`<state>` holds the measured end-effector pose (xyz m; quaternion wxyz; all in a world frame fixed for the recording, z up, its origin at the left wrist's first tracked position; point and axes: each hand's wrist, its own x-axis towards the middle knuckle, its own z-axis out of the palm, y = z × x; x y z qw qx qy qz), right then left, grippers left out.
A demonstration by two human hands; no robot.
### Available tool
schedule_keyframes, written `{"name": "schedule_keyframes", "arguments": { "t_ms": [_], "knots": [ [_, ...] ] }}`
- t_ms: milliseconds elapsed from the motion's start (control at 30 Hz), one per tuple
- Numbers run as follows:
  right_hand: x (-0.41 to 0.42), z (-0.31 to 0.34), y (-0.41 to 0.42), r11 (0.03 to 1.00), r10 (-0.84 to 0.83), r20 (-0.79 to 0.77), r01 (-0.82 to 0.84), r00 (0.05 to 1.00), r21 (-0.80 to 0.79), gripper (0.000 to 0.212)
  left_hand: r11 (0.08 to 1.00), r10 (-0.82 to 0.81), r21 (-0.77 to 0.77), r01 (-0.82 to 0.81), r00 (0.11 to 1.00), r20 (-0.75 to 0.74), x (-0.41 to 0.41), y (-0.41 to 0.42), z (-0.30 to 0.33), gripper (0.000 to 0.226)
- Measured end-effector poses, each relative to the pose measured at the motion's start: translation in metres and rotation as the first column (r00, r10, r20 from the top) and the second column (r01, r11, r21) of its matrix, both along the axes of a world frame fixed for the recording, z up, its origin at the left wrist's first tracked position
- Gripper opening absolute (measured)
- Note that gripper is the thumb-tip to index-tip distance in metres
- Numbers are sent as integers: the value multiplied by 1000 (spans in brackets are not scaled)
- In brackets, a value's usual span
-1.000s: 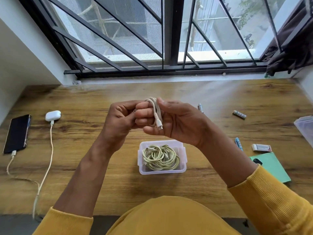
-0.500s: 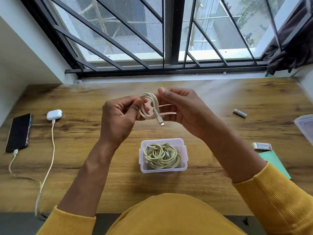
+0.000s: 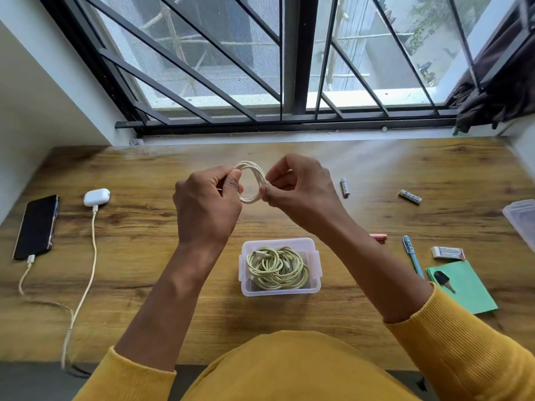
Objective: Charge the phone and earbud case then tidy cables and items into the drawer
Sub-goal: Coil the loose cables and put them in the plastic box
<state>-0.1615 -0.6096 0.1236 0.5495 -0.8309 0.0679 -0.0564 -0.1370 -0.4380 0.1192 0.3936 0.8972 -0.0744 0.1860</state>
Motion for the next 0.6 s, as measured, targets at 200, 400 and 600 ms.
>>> {"name": "schedule_keyframes", "arguments": {
  "t_ms": [200,400,600],
  "knots": [
    [2,5,-8,980,-77,142,101,987,-171,7,988,-72,138,69,997,17,0,4,6,22],
    [8,-3,-20,859,-84,318,230,944,-457,9,956,-285,42,290,954,-96,-3,6,7,15],
    [6,-4,-18,949,22,326,83,945,-304,8,918,-377,-184,352,918,-124,-7,4,5,14]
  ]
}}
